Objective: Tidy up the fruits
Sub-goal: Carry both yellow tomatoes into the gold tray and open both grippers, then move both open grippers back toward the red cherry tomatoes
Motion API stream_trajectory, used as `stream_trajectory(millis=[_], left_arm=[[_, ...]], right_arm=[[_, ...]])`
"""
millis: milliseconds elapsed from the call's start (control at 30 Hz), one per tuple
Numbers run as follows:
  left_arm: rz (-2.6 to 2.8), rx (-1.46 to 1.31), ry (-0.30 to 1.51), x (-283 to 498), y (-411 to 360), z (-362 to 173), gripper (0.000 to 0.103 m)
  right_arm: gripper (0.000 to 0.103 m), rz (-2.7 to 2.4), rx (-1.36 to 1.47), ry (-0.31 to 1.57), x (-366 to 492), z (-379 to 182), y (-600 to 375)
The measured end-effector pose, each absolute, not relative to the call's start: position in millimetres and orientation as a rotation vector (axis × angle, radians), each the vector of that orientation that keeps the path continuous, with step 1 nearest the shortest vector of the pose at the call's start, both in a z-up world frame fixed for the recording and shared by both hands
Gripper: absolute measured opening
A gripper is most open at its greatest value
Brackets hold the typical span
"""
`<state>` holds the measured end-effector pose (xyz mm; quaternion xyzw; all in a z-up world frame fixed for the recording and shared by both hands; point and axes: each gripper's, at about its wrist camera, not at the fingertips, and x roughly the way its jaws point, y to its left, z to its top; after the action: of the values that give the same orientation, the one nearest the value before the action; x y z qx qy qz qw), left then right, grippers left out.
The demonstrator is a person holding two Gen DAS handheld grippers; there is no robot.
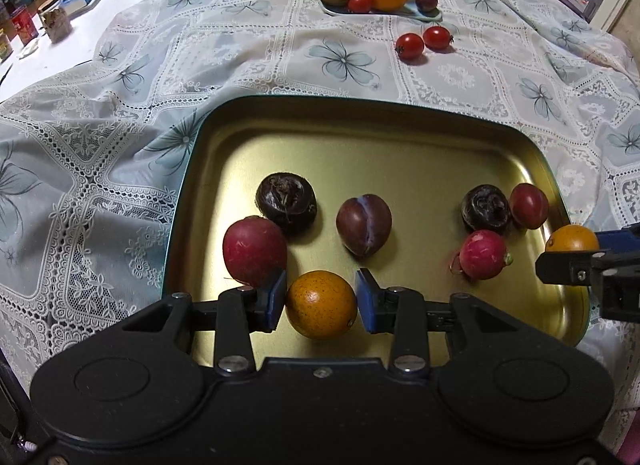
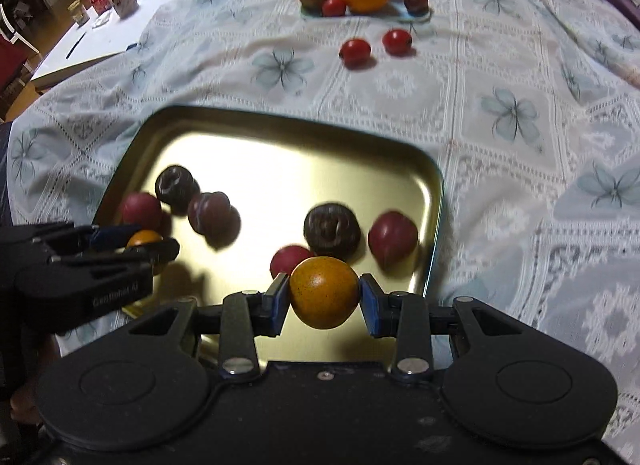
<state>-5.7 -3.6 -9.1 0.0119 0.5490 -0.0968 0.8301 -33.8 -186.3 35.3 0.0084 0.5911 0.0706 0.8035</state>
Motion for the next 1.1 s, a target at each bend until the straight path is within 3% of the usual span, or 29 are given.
stream_trajectory(millis=[567, 1100], left_arm=[[-0.227, 0.051, 1.16, -9.1, -7.5, -1.4, 0.047], [-0.328, 0.073, 1.266, -1.4, -11.3, 8.9, 0.047]], right_arm=[[0.039, 0.117, 0.038, 1.316, -31.8, 27.0, -192.4], [0.039, 0.107, 0.054, 1.411, -25.3, 20.0, -192.9]])
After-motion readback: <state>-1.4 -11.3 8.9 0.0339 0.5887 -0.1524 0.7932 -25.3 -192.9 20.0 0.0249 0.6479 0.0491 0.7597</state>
